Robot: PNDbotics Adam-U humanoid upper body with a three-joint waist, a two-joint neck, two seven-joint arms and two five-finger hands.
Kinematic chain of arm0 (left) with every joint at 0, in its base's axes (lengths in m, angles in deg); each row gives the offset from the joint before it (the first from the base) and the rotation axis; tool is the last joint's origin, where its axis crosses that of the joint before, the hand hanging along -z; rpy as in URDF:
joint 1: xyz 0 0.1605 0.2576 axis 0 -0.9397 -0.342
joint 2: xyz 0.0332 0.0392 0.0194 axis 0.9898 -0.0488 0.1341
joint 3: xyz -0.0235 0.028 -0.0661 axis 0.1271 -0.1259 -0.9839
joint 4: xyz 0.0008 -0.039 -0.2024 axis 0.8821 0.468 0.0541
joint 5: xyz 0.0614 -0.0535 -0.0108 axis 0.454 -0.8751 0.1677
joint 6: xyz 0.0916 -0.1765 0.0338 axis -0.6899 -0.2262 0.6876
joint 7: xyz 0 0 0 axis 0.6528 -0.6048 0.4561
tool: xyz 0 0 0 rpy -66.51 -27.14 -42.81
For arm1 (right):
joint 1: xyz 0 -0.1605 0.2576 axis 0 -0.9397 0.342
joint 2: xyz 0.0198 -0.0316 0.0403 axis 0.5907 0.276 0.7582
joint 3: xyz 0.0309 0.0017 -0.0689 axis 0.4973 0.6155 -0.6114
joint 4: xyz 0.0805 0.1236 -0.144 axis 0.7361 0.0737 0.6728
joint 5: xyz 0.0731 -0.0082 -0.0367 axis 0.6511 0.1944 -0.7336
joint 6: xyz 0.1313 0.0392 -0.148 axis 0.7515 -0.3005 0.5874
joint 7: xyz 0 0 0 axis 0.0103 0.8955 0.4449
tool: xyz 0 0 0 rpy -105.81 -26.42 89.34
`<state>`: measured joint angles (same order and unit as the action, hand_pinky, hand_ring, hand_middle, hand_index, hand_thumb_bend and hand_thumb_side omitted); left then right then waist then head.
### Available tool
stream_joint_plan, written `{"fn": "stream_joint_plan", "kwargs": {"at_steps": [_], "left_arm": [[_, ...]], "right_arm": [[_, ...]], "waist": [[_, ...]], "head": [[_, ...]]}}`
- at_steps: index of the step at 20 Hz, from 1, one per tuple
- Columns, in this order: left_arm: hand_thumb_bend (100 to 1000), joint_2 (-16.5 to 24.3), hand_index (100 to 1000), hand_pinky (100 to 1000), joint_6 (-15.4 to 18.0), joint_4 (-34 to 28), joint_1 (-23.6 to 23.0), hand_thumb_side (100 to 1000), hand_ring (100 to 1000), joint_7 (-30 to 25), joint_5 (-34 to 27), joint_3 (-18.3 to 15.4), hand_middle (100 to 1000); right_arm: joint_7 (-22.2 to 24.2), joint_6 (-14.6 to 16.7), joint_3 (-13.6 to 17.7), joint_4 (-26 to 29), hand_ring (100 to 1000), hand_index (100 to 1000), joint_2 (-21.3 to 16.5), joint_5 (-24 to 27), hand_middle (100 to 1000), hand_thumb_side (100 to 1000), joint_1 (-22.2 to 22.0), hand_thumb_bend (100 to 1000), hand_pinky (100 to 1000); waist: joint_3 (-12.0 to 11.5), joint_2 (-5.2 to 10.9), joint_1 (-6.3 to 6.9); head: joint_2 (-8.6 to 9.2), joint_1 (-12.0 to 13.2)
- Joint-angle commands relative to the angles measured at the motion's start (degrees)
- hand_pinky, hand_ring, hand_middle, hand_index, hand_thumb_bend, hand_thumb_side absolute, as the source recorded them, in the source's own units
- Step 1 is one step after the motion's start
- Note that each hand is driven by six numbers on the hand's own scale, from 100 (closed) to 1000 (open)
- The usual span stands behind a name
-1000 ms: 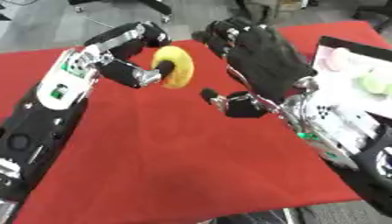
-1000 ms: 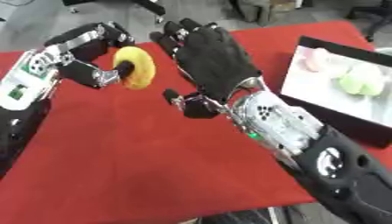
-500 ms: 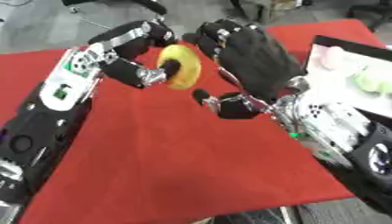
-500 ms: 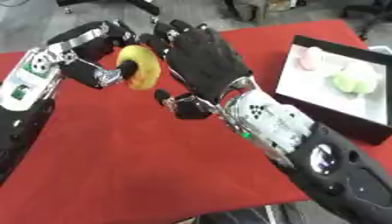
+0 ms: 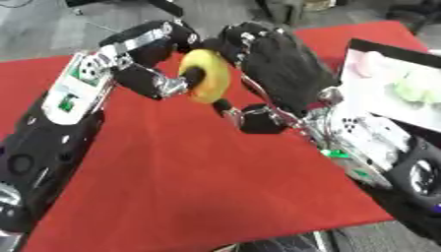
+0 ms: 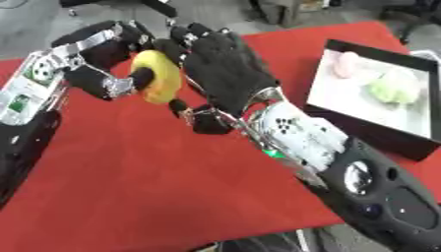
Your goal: Pick up the objects with one hand, pass them to the other hand, and then place them into the box on the other side of the table.
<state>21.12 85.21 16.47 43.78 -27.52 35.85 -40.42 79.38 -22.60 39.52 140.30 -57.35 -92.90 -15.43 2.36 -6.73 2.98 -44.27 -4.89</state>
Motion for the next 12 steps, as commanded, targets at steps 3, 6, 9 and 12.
{"fn": "stream_joint_plan", "kwargs": {"at_steps": [3,6,9,12], "left_arm": [[100,0.08,517,697,8.35,-1.27,1.44,304,371,-8.53,-0.15,-0.28,313],[100,0.05,516,697,8.31,-0.92,1.34,304,370,-8.53,0.18,-0.47,313],[100,0.05,516,697,8.31,-0.56,1.24,303,370,-8.53,0.60,-0.70,313],[100,0.09,516,696,8.44,-0.05,1.13,303,370,-8.53,1.09,-1.06,312]], "right_arm": [[-1.75,-0.02,0.36,1.17,751,846,-0.22,0.82,684,294,0.90,363,214],[-2.23,0.08,0.38,1.17,750,855,-0.14,0.97,682,296,0.88,388,213],[-2.54,0.21,0.37,1.17,750,866,-0.11,1.07,685,299,0.86,420,219],[-2.49,0.48,0.41,1.17,753,879,-0.15,0.93,698,309,0.87,461,231]], "waist": [[0.12,0.72,-0.19],[0.23,0.69,-0.17],[0.35,0.67,-0.15],[0.43,0.68,-0.13]], "head": [[0.15,-0.10],[0.15,-0.05],[0.15,-0.01],[0.15,0.03]]}}
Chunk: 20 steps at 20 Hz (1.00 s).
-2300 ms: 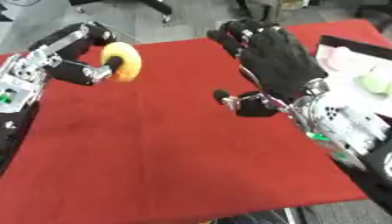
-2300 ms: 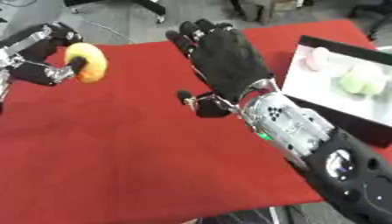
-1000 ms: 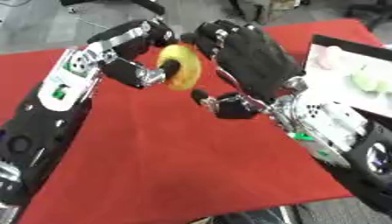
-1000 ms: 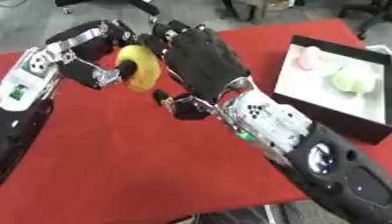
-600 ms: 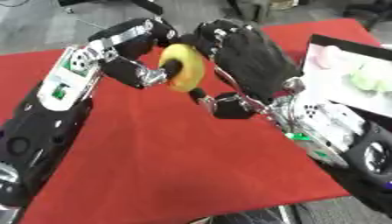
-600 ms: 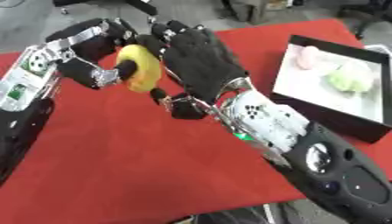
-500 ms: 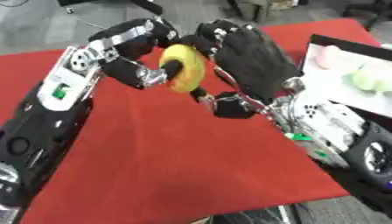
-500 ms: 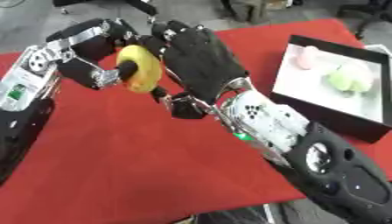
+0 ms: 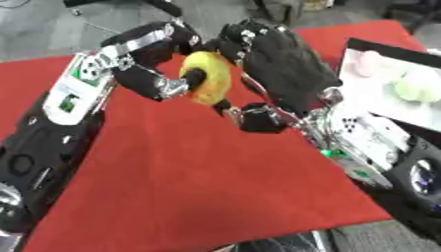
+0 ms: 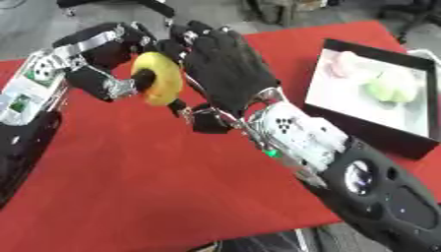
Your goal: Pick up the objects with one hand, pass them to the other hand, and then place them into the box on the other side of the table.
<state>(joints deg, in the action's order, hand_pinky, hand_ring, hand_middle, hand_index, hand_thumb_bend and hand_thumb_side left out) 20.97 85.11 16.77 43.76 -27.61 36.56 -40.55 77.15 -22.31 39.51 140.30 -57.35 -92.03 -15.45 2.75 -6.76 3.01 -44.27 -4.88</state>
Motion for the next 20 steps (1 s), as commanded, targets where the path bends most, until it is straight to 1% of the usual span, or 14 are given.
{"fn": "stream_joint_plan", "kwargs": {"at_steps": [1,7,15,20], "left_arm": [[100,0.26,516,696,8.56,-0.19,1.13,303,370,-8.44,0.51,-1.07,312],[100,0.27,516,696,8.70,0.84,1.06,301,370,-8.44,1.49,-1.70,313],[100,0.36,516,696,9.04,1.93,0.76,298,369,-8.44,2.69,-2.04,312],[100,-0.06,516,696,8.78,1.96,0.97,301,369,-8.44,2.55,-2.11,312]], "right_arm": [[-0.23,0.28,0.44,1.16,754,882,-0.15,-0.03,702,310,0.89,472,234],[-0.15,0.91,0.58,1.16,756,888,-0.15,-0.53,711,307,0.95,491,246],[-0.77,0.91,0.76,1.16,751,877,-0.18,-1.26,704,303,0.96,469,256],[-0.98,0.88,0.64,1.16,747,861,-0.09,-1.11,696,275,0.98,442,246]], "waist": [[0.08,0.71,-0.15],[0.24,0.70,-0.16],[0.34,0.64,-0.14],[0.26,0.63,-0.21]], "head": [[0.15,0.03],[0.15,0.18],[0.15,0.26],[0.15,0.25]]}}
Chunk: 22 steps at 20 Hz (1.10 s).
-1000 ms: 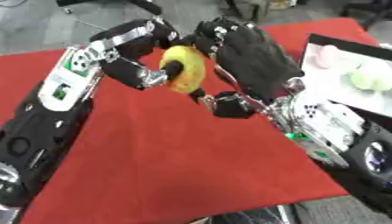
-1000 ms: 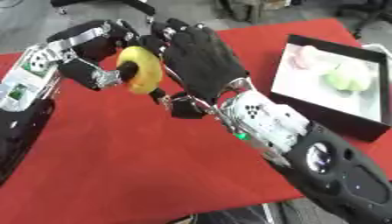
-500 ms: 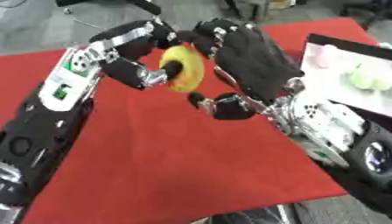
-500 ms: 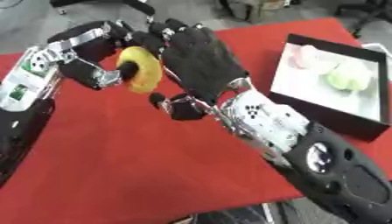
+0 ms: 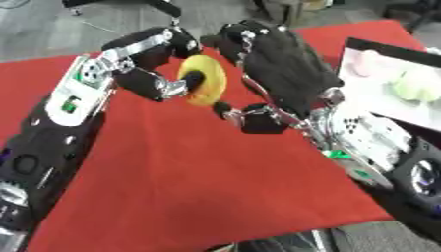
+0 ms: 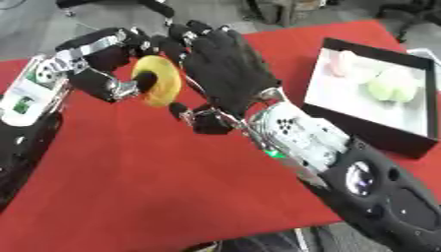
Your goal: Pick up the objects with one hand, pass them to the other hand, and then place them into the box on the other side of the table.
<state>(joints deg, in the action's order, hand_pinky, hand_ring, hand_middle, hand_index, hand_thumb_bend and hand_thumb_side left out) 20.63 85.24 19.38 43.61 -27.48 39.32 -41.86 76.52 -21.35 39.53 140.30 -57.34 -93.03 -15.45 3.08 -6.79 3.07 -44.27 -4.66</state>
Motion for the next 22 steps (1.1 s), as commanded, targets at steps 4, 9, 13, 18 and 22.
{"fn": "stream_joint_plan", "kwargs": {"at_steps": [4,9,13,18,22], "left_arm": [[100,-0.02,516,697,8.15,-1.01,1.29,303,369,-8.57,-0.61,-0.82,312],[100,-0.45,516,698,7.25,-1.49,1.45,307,369,-8.57,-1.10,-1.10,312],[100,-0.68,516,699,6.66,-1.75,1.44,308,369,-8.57,-1.21,-1.11,312],[100,-0.85,516,699,6.30,-1.82,1.47,308,370,-8.57,-1.24,-1.28,312],[100,-0.87,518,700,6.20,-1.71,1.46,307,371,-8.57,-1.13,-1.36,315]], "right_arm": [[-0.41,-0.04,0.60,1.16,746,847,-0.09,0.11,694,264,0.97,428,242],[-0.50,0.13,0.52,1.16,743,822,0.03,0.65,683,241,0.87,408,221],[-0.48,0.39,0.33,1.16,740,789,0.15,1.25,672,202,0.87,383,200],[-0.76,0.77,0.24,1.16,725,678,0.26,2.47,638,108,0.89,301,161],[-2.07,0.53,0.31,1.16,702,511,0.29,3.79,598,100,0.87,129,137]], "waist": [[-0.11,0.65,-0.34],[-0.12,0.63,-0.47],[-0.14,0.58,-0.52],[-0.05,0.54,-0.49],[0.05,0.51,-0.44]], "head": [[0.15,0.01],[0.15,-0.02],[0.15,0.01],[0.15,0.03],[0.15,-0.01]]}}
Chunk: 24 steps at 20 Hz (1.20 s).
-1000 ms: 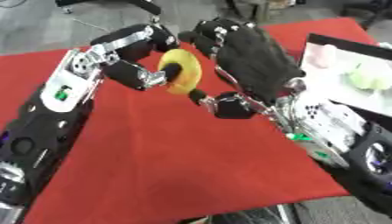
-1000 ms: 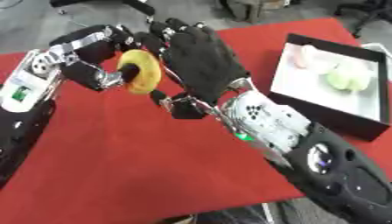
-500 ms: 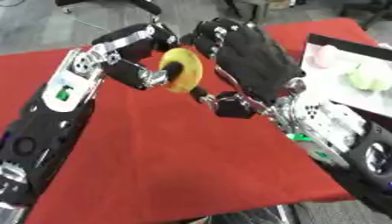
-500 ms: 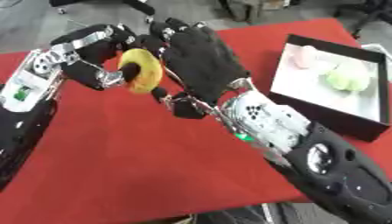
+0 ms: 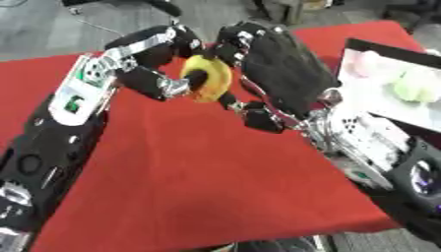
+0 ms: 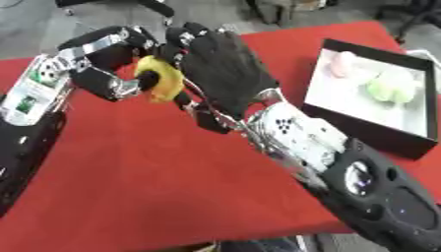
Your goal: Pick up the objects with one hand, pass them to the other hand, and then place them into the box on the other side of the table.
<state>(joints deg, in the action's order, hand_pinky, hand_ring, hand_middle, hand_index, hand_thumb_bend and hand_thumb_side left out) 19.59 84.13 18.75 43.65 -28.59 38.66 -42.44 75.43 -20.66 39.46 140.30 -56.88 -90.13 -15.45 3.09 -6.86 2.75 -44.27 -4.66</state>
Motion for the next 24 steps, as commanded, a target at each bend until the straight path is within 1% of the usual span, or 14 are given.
{"fn": "stream_joint_plan", "kwargs": {"at_steps": [1,2,4,9,11,12,13,14,16,18,19,20,21,24], "left_arm": [[100,0.16,521,701,7.30,-1.05,1.40,306,374,-7.46,-0.46,-0.79,317],[100,0.17,522,702,7.27,-1.02,1.38,305,375,-7.46,-0.45,-0.78,318],[100,0.18,530,708,7.16,-1.01,1.29,303,385,-7.46,-0.52,-0.64,327],[100,0.28,585,731,6.65,-1.59,1.06,298,431,-7.46,-1.72,-0.04,383],[100,0.31,614,743,6.41,-2.03,0.93,325,456,-7.46,-2.63,0.34,414],[100,0.33,636,752,6.33,-2.36,0.84,523,473,-7.46,-3.20,0.40,436],[100,0.37,642,753,6.27,-2.66,0.71,593,476,-7.46,-3.75,0.30,442],[100,0.44,658,758,6.09,-2.85,0.60,724,488,-7.46,-4.24,0.12,458],[100,0.52,677,765,5.50,-3.13,0.41,858,502,-7.46,-5.28,-0.52,476],[100,0.58,697,772,4.50,-3.42,0.31,942,516,-7.46,-6.42,-1.22,493],[100,0.64,699,773,3.91,-3.65,0.29,951,518,-7.46,-7.02,-1.54,496],[137,0.71,707,776,3.29,-3.91,0.26,978,524,-7.46,-7.67,-2.02,503],[167,0.84,716,780,2.56,-4.16,0.25,992,531,-7.46,-8.36,-2.69,512],[179,1.54,725,783,-0.07,-5.00,0.26,992,540,-7.46,-10.60,-4.93,522]], "right_arm": [[-1.54,-0.28,0.39,1.16,701,470,-0.17,1.30,595,100,0.86,106,137],[-1.98,-0.46,0.40,1.16,699,441,-0.18,1.68,594,100,0.82,100,136],[-2.59,-1.00,0.35,1.16,699,327,-0.22,2.41,590,100,0.71,100,134],[-3.29,-2.23,0.03,1.16,691,280,-0.31,4.33,560,100,0.45,100,116],[-3.57,-2.66,-0.11,1.16,689,277,-0.38,4.93,554,100,0.32,100,111],[-3.67,-2.83,-0.18,1.16,689,274,-0.43,5.10,550,100,0.26,100,106],[-3.71,-2.96,-0.24,1.16,689,274,-0.48,5.20,548,100,0.20,100,105],[-3.72,-3.07,-0.28,1.16,689,273,-0.52,5.25,547,100,0.15,100,103],[-3.67,-3.26,-0.34,1.16,689,273,-0.63,5.21,546,100,0.04,100,100],[-3.53,-3.38,-0.40,1.16,690,272,-0.79,5.08,547,100,-0.02,100,100],[-3.45,-3.39,-0.39,1.16,690,272,-0.86,4.99,547,100,-0.03,100,100],[-3.35,-3.41,-0.35,1.16,691,272,-1.00,4.88,548,100,-0.06,100,100],[-3.25,-3.46,-0.29,1.16,692,272,-1.19,4.77,548,100,-0.12,100,100],[-3.07,-3.73,-0.04,1.16,692,272,-1.79,4.46,549,100,-0.36,101,100]], "waist": [[0.07,0.58,-0.11],[0.11,0.57,-0.10],[0.16,0.55,-0.07],[0.29,0.52,-0.02],[0.33,0.51,-0.01],[0.34,0.51,-0.01],[0.35,0.50,-0.02],[0.35,0.51,-0.02],[0.33,0.52,-0.02],[0.30,0.54,-0.02],[0.29,0.56,-0.02],[0.29,0.59,-0.04],[0.29,0.62,-0.06],[0.28,0.69,-0.09]], "head": [[0.15,-0.01],[0.15,-0.02],[0.15,-0.05],[0.15,-0.11],[0.15,-0.13],[0.15,-0.17],[0.15,-0.23],[0.15,-0.27],[0.15,-0.34],[0.15,-0.40],[0.15,-0.41],[0.15,-0.45],[0.15,-0.52],[0.15,-0.74]]}}
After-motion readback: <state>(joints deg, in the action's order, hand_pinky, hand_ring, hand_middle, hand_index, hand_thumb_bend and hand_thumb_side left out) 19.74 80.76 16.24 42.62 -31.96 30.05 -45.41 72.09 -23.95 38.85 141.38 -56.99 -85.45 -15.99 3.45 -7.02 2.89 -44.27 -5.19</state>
